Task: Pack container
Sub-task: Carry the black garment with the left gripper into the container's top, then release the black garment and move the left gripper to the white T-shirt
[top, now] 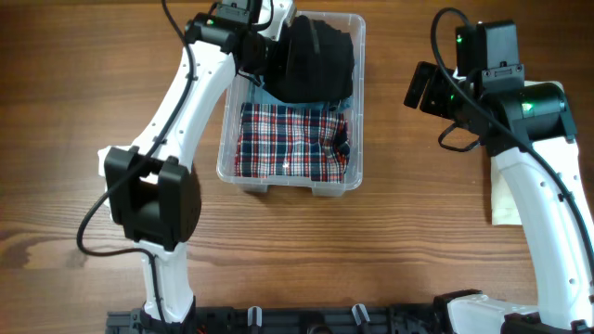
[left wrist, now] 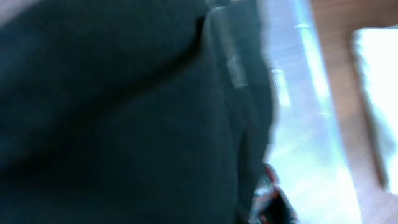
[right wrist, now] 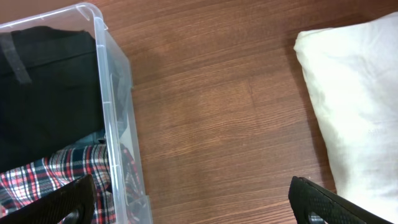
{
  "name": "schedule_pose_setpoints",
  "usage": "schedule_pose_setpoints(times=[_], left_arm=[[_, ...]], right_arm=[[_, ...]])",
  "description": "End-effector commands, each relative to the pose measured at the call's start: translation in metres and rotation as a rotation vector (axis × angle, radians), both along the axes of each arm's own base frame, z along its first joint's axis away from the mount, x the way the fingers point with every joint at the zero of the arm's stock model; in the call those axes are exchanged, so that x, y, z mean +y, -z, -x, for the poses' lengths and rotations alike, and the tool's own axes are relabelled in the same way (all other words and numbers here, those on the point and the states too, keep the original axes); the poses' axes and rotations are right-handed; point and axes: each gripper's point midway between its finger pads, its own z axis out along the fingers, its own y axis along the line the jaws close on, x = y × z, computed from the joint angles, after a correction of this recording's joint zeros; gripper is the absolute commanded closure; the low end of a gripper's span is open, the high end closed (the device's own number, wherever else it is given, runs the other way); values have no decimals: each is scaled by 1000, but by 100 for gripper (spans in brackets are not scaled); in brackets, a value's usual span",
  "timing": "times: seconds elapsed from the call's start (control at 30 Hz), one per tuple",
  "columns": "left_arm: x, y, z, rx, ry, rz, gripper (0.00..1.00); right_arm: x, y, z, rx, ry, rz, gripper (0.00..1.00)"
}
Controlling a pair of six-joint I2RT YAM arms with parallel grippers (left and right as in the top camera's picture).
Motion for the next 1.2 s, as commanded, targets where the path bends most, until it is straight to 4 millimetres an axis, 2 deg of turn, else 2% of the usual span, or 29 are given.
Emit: schedule_pose_setpoints(times=[0.0,0.03,0.13,0.33,0.43,0.47,0.63,0.73,0.77,0.8,0.83,0.9,0.97,1.07,1.17], left_arm=[[24,26,-22,-36,-71,-163,44],[29,29,-25,-44,-88,-193,35],[41,32,-33,-71,-129,-258,27],[58,19,-53,-174,-208,-337,25],[64,-2,-59,-236,-244,-347,21],[66,-22,-61,-281,-272,-331,20],[75,-75,-58,-353,-426,-250,20],[69,-87,-53,-355,-467,-197,21],[61,-87,-51,-341,-467,-167,24],[48,-86,-47,-321,-444,-127,31],[36,-82,-45,-307,-411,-106,47],[20,-77,-44,-300,-375,-84,73],[1,-67,-47,-304,-346,-75,85],[-16,-43,-52,-292,-321,-80,87],[-22,-12,-58,-256,-312,-105,86]], right_arm=[[-1,1,-1,4,-2,6,0],[-1,1,-1,4,-2,6,0],[-1,1,-1,4,-2,6,0],[-1,1,-1,4,-2,6,0],[-1,1,-1,4,-2,6,0],[-1,1,-1,4,-2,6,0],[-1,1,-1,4,-2,6,0],[-1,1,-1,4,-2,6,0],[-1,1,-1,4,-2,6,0],[-1,1,-1,4,-2,6,0],[-1,1,-1,4,-2,6,0],[-1,1,-1,4,-2,6,0],[-1,1,-1,4,-2,6,0],[-1,1,-1,4,-2,6,0],[-1,1,-1,4,-2,6,0]])
